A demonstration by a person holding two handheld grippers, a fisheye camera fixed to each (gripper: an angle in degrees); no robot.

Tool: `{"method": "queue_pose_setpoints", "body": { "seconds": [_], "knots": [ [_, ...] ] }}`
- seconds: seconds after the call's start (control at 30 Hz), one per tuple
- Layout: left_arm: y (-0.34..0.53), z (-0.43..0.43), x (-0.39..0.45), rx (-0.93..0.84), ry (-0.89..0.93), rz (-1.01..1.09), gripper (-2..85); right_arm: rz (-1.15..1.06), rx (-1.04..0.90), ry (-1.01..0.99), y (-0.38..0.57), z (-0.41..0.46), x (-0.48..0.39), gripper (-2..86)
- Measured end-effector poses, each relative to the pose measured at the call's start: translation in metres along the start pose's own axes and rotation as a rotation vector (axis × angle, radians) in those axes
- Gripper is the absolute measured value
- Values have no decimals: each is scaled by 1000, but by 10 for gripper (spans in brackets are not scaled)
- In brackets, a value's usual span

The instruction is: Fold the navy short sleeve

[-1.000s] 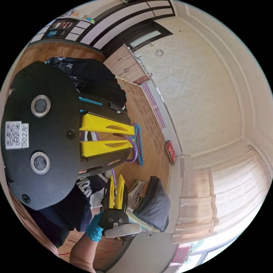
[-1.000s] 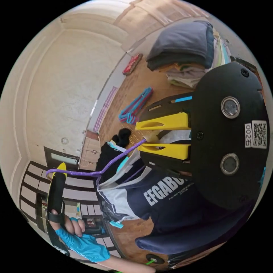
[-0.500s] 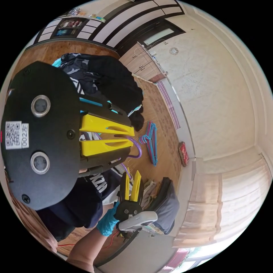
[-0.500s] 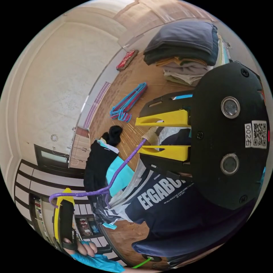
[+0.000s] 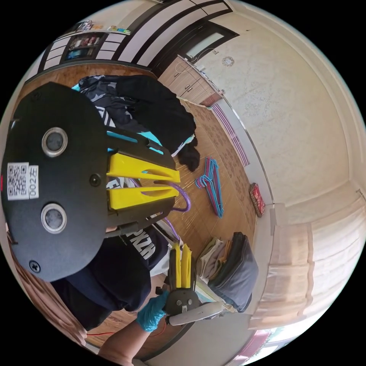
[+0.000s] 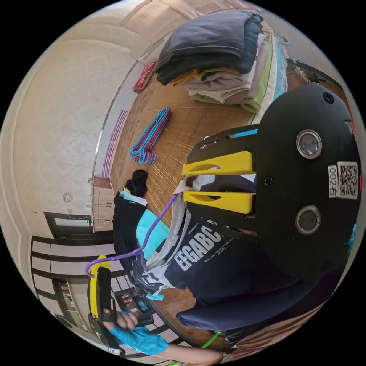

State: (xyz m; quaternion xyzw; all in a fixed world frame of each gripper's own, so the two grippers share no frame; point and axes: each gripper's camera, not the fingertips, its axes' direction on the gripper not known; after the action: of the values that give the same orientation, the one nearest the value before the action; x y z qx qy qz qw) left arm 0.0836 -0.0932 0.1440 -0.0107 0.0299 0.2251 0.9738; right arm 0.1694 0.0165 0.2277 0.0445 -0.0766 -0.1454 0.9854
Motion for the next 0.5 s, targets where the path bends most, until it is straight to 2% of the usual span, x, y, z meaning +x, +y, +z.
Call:
{"method": "queue_pose_setpoints", "body": {
  "seconds": [0.23,0.5],
  "knots": [
    [-3,0,8,-5,-10,22,-8,2,29,9,-12,3,-9,12],
    [-2,-1,11,5,-41,-3,-9,-10,-31,151,-29,26,-21,-7]
  ]
}}
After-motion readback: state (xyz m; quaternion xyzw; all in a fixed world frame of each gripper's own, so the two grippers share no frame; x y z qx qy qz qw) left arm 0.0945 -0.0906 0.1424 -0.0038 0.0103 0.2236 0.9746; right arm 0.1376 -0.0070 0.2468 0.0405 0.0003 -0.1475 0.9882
